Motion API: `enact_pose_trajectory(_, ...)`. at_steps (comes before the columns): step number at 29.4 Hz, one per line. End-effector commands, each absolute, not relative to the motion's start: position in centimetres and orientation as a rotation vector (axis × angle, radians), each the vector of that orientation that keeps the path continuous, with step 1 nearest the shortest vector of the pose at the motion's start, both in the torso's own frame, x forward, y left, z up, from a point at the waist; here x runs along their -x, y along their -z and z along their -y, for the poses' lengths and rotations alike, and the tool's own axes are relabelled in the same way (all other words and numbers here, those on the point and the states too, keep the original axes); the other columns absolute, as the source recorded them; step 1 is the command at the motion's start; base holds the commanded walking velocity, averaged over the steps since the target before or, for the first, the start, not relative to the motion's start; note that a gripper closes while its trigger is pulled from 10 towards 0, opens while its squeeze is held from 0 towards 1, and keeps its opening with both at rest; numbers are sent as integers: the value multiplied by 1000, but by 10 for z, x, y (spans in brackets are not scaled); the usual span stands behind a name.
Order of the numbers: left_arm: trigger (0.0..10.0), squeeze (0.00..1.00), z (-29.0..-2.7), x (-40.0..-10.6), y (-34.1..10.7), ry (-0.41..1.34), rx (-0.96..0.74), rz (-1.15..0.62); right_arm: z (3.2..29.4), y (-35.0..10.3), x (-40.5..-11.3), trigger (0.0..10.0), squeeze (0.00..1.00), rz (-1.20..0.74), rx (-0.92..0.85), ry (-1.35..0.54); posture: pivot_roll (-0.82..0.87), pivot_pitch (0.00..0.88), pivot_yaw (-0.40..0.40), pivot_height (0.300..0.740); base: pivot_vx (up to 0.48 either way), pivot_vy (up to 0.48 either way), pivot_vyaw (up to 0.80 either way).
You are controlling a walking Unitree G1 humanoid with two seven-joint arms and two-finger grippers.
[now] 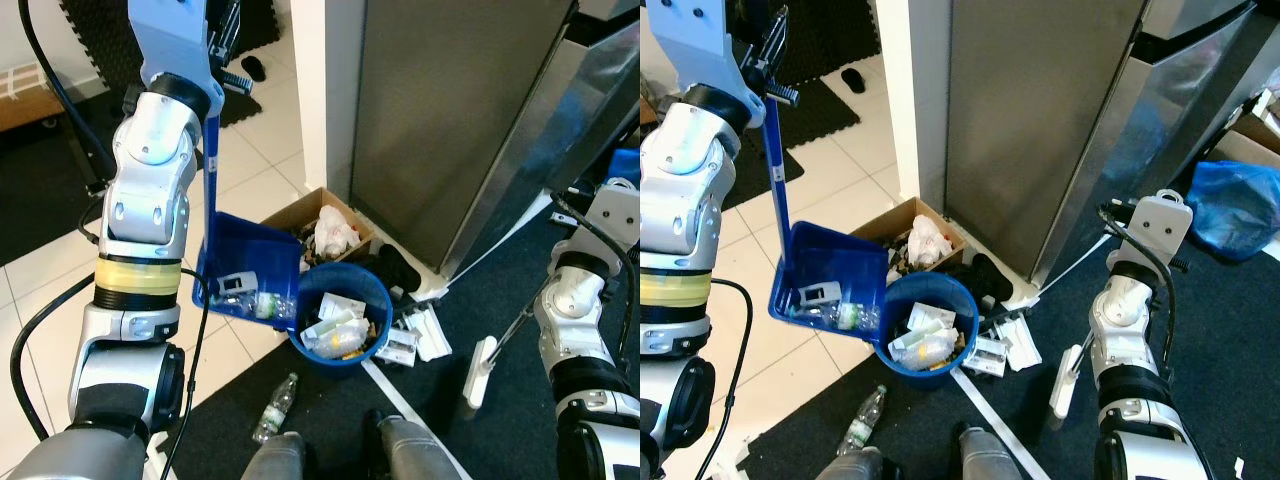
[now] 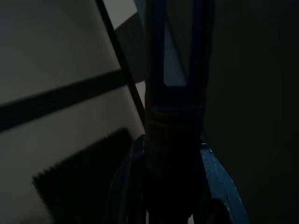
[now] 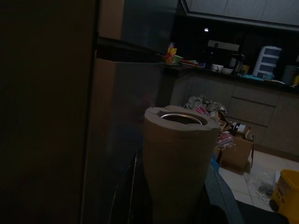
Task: Sweep floor
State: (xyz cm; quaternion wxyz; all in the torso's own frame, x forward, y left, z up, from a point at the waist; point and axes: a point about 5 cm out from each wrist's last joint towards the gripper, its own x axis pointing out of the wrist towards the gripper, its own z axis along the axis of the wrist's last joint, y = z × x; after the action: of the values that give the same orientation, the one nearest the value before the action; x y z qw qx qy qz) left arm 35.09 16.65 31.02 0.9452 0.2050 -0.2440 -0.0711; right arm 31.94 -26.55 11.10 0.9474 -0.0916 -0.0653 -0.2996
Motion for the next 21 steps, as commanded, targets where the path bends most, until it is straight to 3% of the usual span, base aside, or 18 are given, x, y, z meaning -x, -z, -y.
enact_pose_trajectory(1,10000,0,-164,-348,-320,138,-526,577,267,-117,-319,10000,0,166,202,602,58,82,-19,740,0,0,0)
enact_pose_trajectory(21,10000,0,-132,-367,-325,215,-608,677,270,-120,-318,10000,0,179,217,596,24,82,-26,740,0,0,0)
